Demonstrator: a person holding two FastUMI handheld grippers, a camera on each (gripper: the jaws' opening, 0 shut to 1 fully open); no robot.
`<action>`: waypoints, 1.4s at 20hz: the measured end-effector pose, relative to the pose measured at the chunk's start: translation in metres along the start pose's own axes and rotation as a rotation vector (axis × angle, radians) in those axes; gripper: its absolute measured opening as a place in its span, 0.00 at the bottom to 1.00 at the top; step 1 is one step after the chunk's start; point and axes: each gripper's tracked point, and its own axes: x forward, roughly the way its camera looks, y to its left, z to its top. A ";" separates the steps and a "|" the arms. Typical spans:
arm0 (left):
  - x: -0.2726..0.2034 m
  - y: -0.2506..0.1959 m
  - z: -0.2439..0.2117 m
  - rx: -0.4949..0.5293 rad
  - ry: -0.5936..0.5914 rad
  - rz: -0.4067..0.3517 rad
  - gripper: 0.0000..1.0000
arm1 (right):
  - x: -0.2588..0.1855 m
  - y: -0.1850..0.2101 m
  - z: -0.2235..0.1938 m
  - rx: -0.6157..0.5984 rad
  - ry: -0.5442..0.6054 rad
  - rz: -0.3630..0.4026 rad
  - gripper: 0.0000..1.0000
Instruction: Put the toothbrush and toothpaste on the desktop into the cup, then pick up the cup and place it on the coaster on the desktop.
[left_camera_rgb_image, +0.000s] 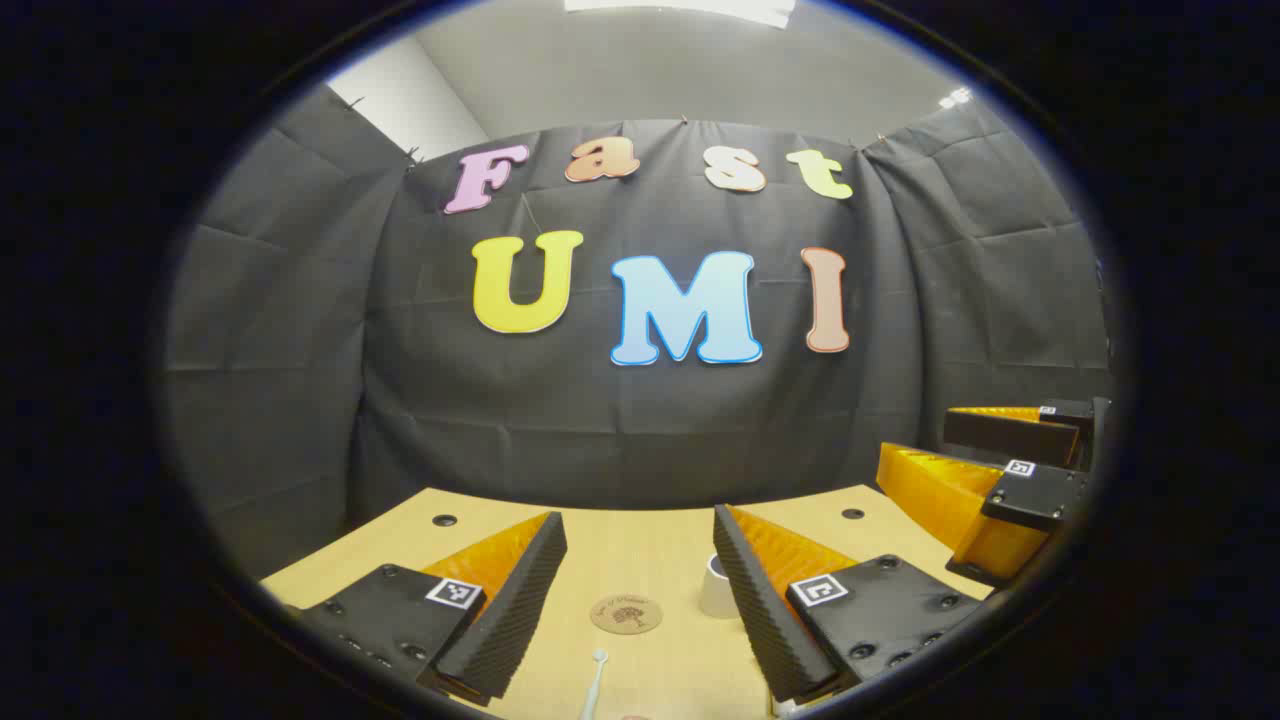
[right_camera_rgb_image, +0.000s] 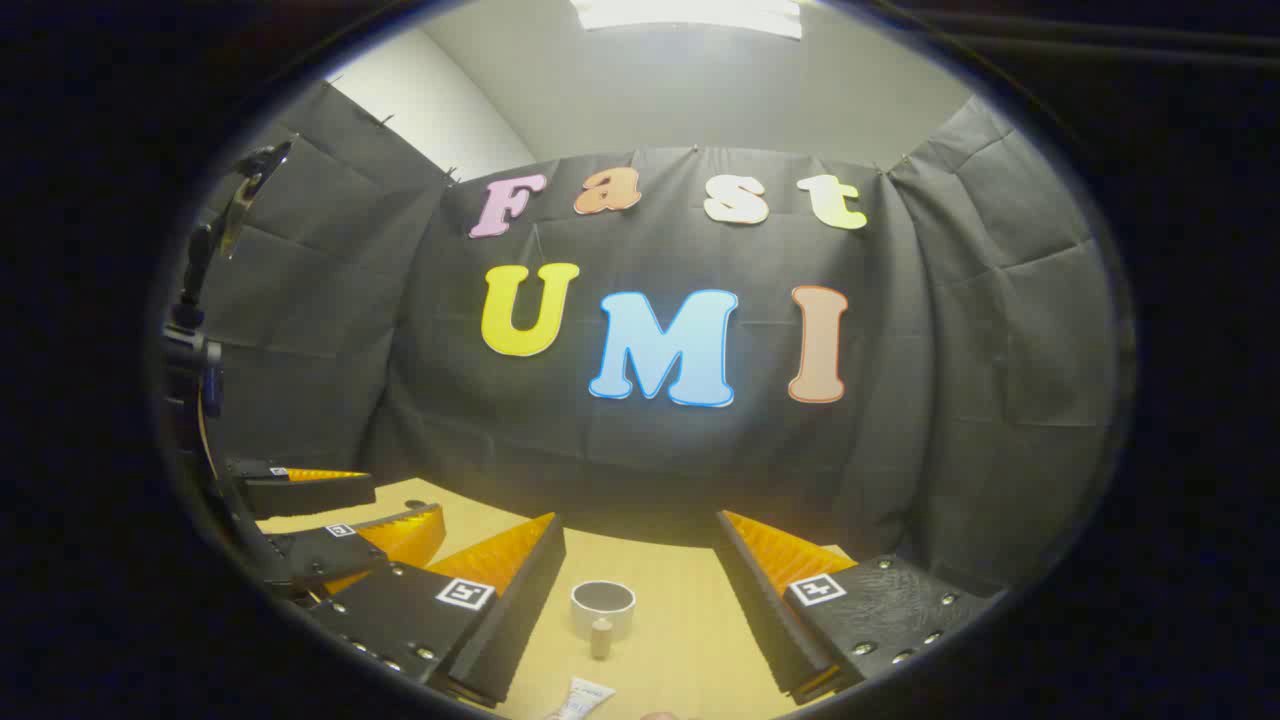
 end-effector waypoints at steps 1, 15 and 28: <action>0.000 0.000 0.000 0.000 0.000 0.003 0.93 | -0.001 0.000 -0.001 0.002 0.006 0.003 0.91; 0.006 -0.005 -0.008 -0.025 0.027 -0.001 0.96 | -0.005 -0.007 -0.017 -0.068 0.050 0.002 0.91; 0.009 -0.006 -0.037 0.031 0.146 -0.025 0.94 | -0.003 0.002 -0.051 0.005 0.211 0.032 0.91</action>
